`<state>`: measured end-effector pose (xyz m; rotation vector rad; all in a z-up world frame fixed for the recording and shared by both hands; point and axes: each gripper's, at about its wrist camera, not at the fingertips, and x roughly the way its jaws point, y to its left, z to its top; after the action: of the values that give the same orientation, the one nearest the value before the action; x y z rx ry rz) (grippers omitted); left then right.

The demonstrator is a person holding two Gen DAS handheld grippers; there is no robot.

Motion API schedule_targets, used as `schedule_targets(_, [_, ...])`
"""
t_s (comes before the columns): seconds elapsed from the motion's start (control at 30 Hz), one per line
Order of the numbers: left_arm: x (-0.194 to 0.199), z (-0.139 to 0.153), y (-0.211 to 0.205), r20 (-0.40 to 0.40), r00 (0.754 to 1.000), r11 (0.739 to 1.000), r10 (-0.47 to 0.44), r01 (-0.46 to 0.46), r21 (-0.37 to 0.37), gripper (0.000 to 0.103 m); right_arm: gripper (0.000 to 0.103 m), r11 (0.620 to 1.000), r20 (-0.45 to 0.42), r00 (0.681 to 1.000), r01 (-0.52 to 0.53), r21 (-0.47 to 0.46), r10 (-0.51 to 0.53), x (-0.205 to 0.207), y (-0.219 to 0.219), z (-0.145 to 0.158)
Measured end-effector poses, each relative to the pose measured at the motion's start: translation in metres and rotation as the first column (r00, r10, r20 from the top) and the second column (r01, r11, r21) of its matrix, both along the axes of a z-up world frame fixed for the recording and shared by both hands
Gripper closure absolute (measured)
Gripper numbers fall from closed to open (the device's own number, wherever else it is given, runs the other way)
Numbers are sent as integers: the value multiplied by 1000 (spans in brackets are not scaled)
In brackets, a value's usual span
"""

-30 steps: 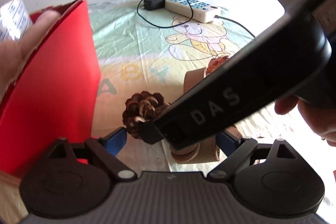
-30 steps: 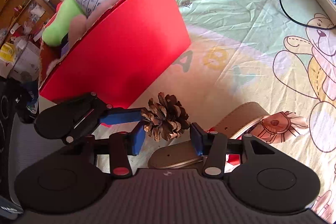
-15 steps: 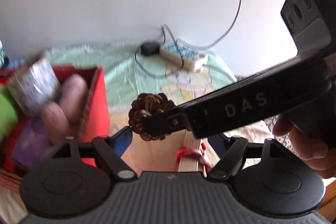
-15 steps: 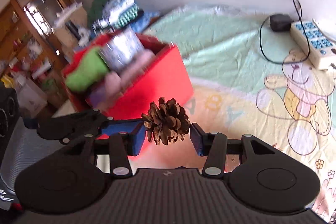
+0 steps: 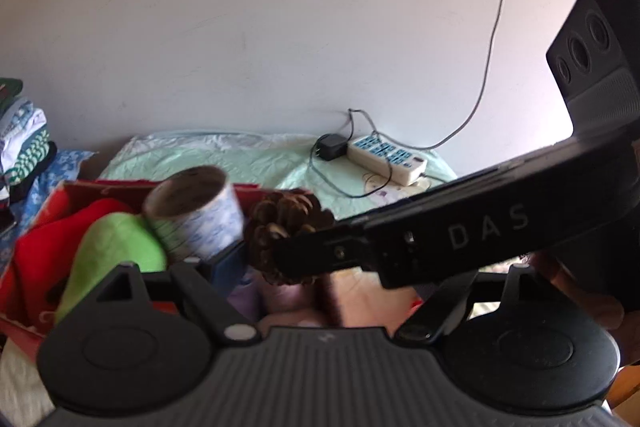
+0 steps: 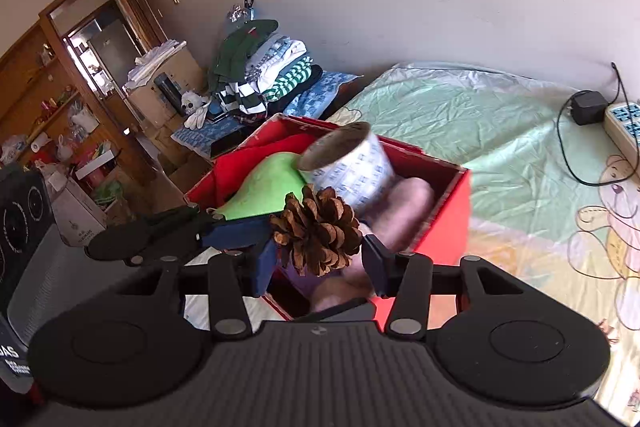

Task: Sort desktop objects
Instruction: 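Carry the pine cone with the right gripper over the red box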

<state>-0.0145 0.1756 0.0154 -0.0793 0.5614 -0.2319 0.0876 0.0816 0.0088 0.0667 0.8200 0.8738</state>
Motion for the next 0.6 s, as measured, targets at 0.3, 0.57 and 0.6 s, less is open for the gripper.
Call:
schedule_targets(0.3, [12, -32, 60, -149, 989, 1000, -1, 2, 8, 29, 53, 995, -104, 992, 59, -79, -67, 11, 56, -27])
schedule_targets(0.57, [19, -36, 84, -162, 987, 1000, -12, 12, -6, 33, 52, 986, -124, 985, 103, -128, -119, 9, 77, -32])
schedule_targets(0.6, [21, -36, 86, -162, 987, 1000, -14, 12, -10, 33, 52, 985, -127, 984, 111, -130, -127, 9, 79, -32])
